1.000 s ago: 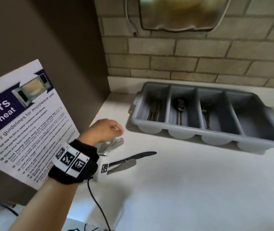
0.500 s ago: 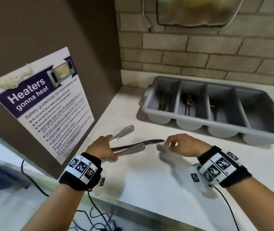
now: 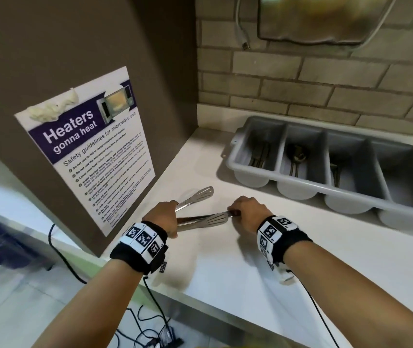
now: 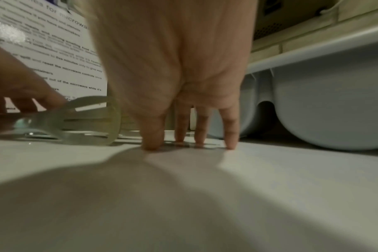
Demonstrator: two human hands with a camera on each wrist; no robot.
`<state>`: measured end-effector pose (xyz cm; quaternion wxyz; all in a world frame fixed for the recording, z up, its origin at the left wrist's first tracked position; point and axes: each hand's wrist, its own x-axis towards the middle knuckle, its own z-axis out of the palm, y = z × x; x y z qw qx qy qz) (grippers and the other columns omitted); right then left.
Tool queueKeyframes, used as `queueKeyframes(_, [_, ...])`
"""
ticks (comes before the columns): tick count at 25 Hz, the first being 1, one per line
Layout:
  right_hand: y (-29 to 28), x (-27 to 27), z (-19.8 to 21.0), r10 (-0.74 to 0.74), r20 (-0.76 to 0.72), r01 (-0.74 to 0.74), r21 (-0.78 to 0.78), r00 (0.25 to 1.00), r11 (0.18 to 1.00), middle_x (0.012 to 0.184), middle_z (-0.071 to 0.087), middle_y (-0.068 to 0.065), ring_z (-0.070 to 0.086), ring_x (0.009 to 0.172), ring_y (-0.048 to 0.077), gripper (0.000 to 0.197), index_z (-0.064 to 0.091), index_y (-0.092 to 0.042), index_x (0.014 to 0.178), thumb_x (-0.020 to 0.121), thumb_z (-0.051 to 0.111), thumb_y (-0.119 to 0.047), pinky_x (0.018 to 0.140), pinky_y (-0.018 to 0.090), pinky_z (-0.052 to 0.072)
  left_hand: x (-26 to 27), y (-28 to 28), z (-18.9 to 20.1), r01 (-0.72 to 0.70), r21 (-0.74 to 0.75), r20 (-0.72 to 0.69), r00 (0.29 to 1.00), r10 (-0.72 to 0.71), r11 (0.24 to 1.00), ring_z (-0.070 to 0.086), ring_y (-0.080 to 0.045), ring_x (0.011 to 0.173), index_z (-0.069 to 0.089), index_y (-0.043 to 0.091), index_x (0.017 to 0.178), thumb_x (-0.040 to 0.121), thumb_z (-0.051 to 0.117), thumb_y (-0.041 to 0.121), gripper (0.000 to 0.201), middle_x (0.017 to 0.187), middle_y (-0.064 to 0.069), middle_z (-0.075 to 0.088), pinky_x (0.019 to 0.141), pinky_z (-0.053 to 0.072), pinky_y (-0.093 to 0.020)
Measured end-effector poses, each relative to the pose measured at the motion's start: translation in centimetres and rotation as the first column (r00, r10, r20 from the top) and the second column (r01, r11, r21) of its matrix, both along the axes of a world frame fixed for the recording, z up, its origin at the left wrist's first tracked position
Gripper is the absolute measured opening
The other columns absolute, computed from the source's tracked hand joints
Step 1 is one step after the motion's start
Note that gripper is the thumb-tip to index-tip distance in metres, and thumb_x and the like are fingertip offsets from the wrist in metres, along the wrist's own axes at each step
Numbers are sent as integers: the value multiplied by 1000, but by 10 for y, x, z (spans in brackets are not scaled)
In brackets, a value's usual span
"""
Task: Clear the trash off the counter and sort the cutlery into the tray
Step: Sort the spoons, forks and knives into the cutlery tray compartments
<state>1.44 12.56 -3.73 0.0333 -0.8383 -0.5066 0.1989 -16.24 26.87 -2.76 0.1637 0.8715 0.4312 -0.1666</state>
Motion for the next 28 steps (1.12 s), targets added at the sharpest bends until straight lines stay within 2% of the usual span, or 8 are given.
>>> queueKeyframes(3, [1, -1, -2, -80, 38, 80, -1, 996, 997, 119, 52, 9, 47, 116, 31, 24, 62, -20, 109, 90, 48, -19, 94, 46, 45, 0, 0, 4, 34, 16, 12, 999, -34, 999, 59, -23, 110, 47, 19, 129, 65, 77, 12, 71, 124, -5, 54, 86, 53, -34])
queueKeyframes(6, [-4, 3, -2, -106, 63, 109, -43, 992, 993, 117, 54, 12, 49, 113, 32, 25, 58, -16, 110, 93, 40, -14, 91, 46, 44, -1, 2, 10, 38, -26, 40, 999, -37, 999, 58, -22, 111, 47, 20, 130, 65, 77, 6, 73, 126, -4, 54, 85, 52, -31])
queueKeyframes(12, [-18, 10, 2, -62, -73, 56, -90, 995, 994, 120, 60, 14, 56, 111, 32, 29, 57, -15, 116, 92, 41, -13, 94, 38, 45, 4, 7, 28, 97, -142, 286, 957, -53, 985, 55, -17, 99, 47, 20, 133, 55, 81, 5, 86, 121, -3, 60, 76, 41, -21])
queueKeyframes(15, [-35, 8, 11, -84, -67, 85, 8, 994, 996, 114, 62, 12, 58, 108, 30, 24, 61, -13, 110, 91, 46, -13, 89, 31, 45, 15, 5, 42, 119, -179, 460, 888, -24, 977, 55, -17, 96, 49, 20, 130, 57, 81, 7, 81, 113, -2, 61, 76, 39, -20])
queueKeyframes(18, [-60, 12, 20, -194, -125, 212, 157, 973, 964, 99, 62, 16, 60, 97, 29, 20, 64, -6, 99, 87, 49, -6, 75, 24, 38, 28, 2, 52, 113, -210, 605, 795, 38, 971, 60, -25, 95, 48, 19, 129, 58, 79, 14, 78, 107, -3, 60, 65, 42, -14])
queueKeyframes(22, [-91, 23, 42, -382, -258, 453, 343, 888, 823, 71, 53, 3, 50, 71, 23, 16, 58, -5, 86, 89, 45, 3, 57, 24, 32, 52, -3, 59, 61, -258, 736, 659, 155, 964, 56, -19, 82, 45, 20, 129, 74, 74, 7, 64, 104, 1, 58, 57, 42, -8])
queueKeyframes(25, [-76, 37, 65, -460, -449, 617, 315, 766, 721, 63, 44, -2, 46, 61, 21, 17, 51, -11, 88, 91, 40, 2, 55, 23, 39, 75, -1, 63, 74, -292, 774, 604, 190, 954, 63, -23, 91, 45, 18, 130, 76, 73, 11, 61, 118, -5, 60, 76, 50, -22])
queueKeyframes(28, [-37, 63, 77, -482, -619, 738, 252, 620, 625, 81, 56, 23, 57, 68, 30, 18, 57, 1, 94, 92, 40, 0, 63, 33, 47, 92, 4, 64, 76, -299, 782, 591, 198, 951, 64, -29, 102, 45, 17, 132, 75, 73, 13, 64, 125, -8, 60, 94, 50, -39])
